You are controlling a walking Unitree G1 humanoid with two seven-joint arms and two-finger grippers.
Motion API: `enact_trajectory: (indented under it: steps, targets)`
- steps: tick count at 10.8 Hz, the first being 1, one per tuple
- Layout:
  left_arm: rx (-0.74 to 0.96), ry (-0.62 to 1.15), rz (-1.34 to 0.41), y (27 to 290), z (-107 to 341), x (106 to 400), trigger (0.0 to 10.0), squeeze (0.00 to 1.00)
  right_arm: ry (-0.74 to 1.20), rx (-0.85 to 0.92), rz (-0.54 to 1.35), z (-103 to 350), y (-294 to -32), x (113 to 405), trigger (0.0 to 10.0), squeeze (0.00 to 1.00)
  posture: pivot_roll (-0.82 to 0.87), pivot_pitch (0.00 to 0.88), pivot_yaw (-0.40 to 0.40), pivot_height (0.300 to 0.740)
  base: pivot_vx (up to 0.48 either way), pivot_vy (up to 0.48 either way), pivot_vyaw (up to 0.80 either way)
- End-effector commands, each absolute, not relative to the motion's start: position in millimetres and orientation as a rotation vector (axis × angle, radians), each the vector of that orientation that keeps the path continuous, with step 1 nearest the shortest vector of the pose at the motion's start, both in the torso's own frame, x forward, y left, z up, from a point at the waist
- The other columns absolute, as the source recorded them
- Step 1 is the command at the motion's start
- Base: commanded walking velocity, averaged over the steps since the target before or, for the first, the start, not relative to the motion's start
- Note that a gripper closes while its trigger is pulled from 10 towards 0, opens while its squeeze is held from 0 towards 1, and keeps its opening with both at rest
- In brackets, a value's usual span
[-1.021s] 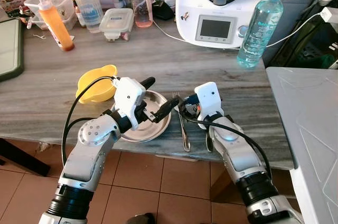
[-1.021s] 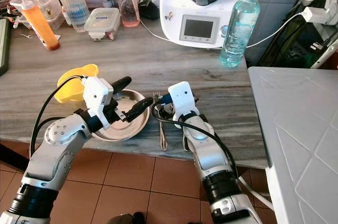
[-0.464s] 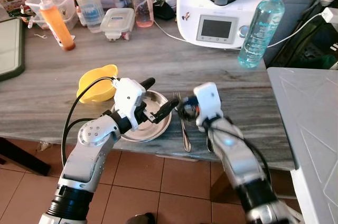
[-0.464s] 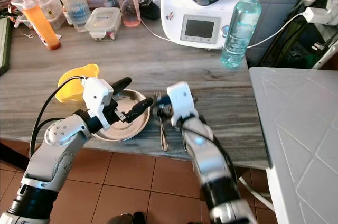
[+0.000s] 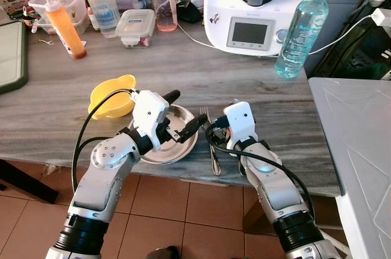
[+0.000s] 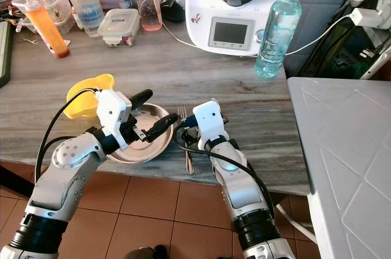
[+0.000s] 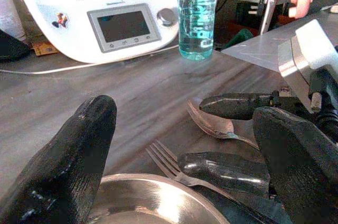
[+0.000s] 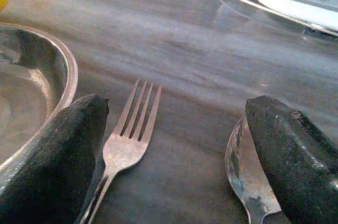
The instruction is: Setting the table
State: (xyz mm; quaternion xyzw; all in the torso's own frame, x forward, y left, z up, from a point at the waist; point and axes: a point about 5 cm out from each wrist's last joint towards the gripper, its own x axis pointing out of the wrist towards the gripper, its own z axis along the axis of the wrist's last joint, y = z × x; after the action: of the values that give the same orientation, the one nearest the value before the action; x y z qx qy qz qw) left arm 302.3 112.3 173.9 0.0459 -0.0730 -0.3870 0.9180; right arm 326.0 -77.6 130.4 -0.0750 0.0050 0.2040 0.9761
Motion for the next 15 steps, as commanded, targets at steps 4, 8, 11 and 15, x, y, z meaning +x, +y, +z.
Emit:
enact_trajectory:
  steps: [4, 8, 11, 15]
  targets:
    - [0.102, -0.145, -0.807, 109.8, 173.5, 300.3, 10.0, 0.0, 0.032, -0.153, 0.433, 126.5, -72.8, 320.0, 10.0, 0.45, 0.17, 0.156, 0.044, 0.74, 0.0, 0.0, 0.0]
    - [0.1, -0.142, -0.813, 108.5, 173.3, 299.9, 10.0, 0.0, 0.069, -0.17, 0.412, 121.4, -78.9, 319.2, 10.0, 0.45, 0.17, 0.156, 0.044, 0.74, 0.0, 0.0, 0.0]
    - [0.098, -0.141, -0.814, 107.3, 173.2, 300.1, 10.0, 0.0, 0.085, -0.178, 0.378, 118.9, -86.1, 318.6, 10.0, 0.45, 0.16, 0.158, 0.049, 0.74, 0.0, 0.0, 0.0]
    - [0.096, -0.142, -0.815, 106.1, 173.4, 300.4, 10.0, 0.0, 0.08, -0.184, 0.338, 121.6, -96.0, 320.5, 10.0, 0.45, 0.16, 0.156, 0.051, 0.74, 0.0, 0.0, 0.0]
